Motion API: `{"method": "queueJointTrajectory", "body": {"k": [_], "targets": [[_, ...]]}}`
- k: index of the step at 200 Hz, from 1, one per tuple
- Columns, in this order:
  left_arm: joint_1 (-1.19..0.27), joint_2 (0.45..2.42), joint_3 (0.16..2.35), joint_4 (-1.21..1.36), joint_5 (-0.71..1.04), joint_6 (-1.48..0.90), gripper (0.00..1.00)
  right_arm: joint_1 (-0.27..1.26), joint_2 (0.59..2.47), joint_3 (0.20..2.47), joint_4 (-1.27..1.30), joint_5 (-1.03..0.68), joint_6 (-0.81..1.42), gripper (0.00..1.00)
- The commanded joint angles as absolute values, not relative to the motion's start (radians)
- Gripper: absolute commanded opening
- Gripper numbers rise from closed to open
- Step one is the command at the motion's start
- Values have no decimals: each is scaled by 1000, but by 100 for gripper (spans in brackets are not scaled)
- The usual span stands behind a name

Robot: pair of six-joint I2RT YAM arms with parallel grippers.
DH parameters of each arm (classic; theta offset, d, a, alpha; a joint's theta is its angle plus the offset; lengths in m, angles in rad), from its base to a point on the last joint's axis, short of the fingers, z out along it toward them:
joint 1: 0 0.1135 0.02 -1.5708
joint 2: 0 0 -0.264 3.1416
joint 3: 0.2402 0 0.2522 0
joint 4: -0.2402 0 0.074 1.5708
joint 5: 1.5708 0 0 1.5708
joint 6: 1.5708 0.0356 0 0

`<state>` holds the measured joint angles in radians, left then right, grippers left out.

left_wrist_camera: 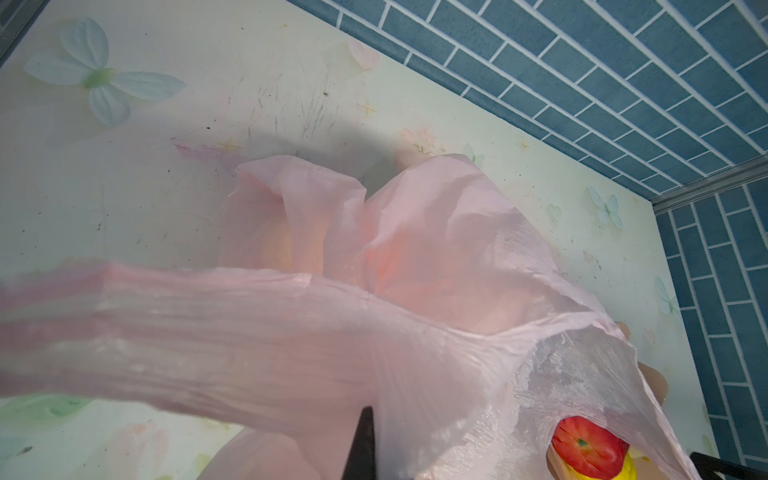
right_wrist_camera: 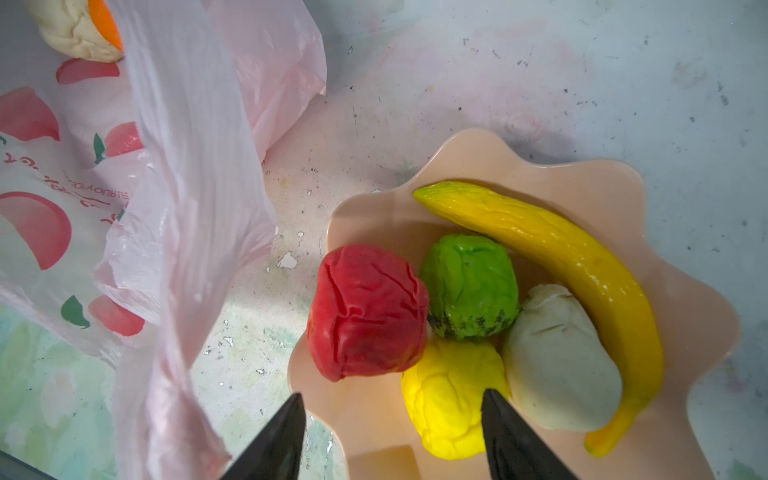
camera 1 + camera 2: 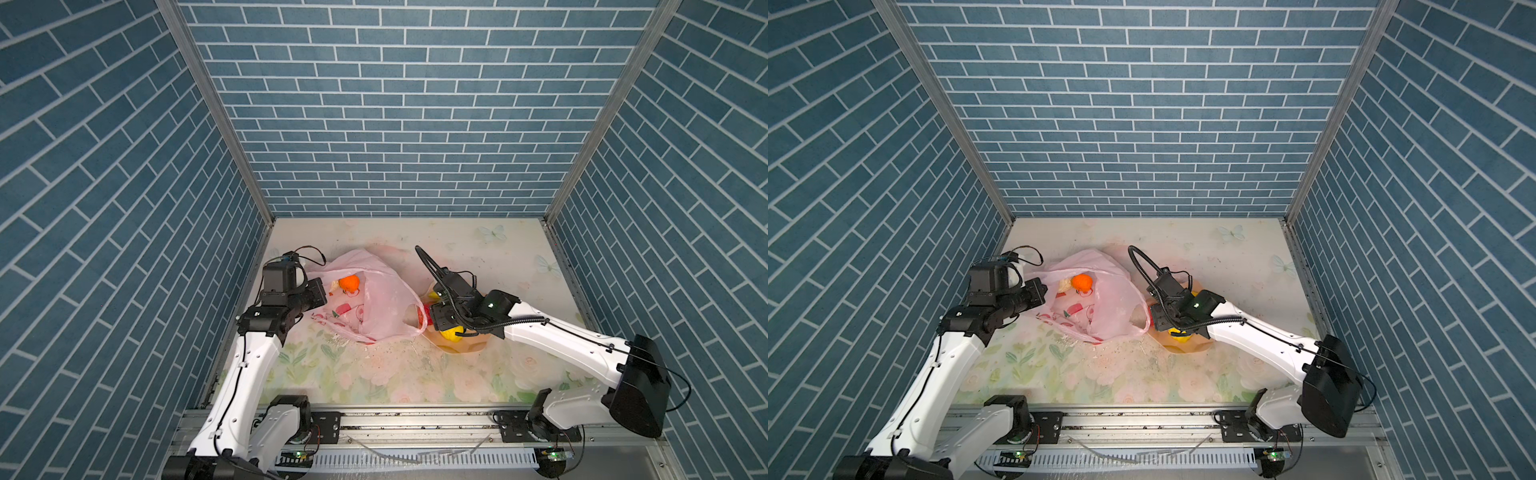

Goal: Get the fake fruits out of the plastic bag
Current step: 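Move the right gripper back into the bag toward the orange fruit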

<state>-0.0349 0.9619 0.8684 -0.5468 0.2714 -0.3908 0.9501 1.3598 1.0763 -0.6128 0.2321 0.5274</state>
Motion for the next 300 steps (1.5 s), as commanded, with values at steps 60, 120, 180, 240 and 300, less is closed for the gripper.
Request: {"method": "queueJointTrajectory", "body": {"k": [60,120,180,240,300], "targets": [[-44,989,1003,-613,380,-351,0,1006,1420,1315,-494,181,423,59],[-67,896,926,-755,333,-339,0,1054,1747,1543,-324,-12,393,50],[-67,848,851,-788,221,-382,0,1090,1920,1573,-226,-37,269,25],[-67,945,930,-804,168,-381,0,1110,1873,1420,-192,-81,42,20],[-67,992,1001,-785,189,-362,0,1118,1963,1473,-259,-116,-39,18]]}}
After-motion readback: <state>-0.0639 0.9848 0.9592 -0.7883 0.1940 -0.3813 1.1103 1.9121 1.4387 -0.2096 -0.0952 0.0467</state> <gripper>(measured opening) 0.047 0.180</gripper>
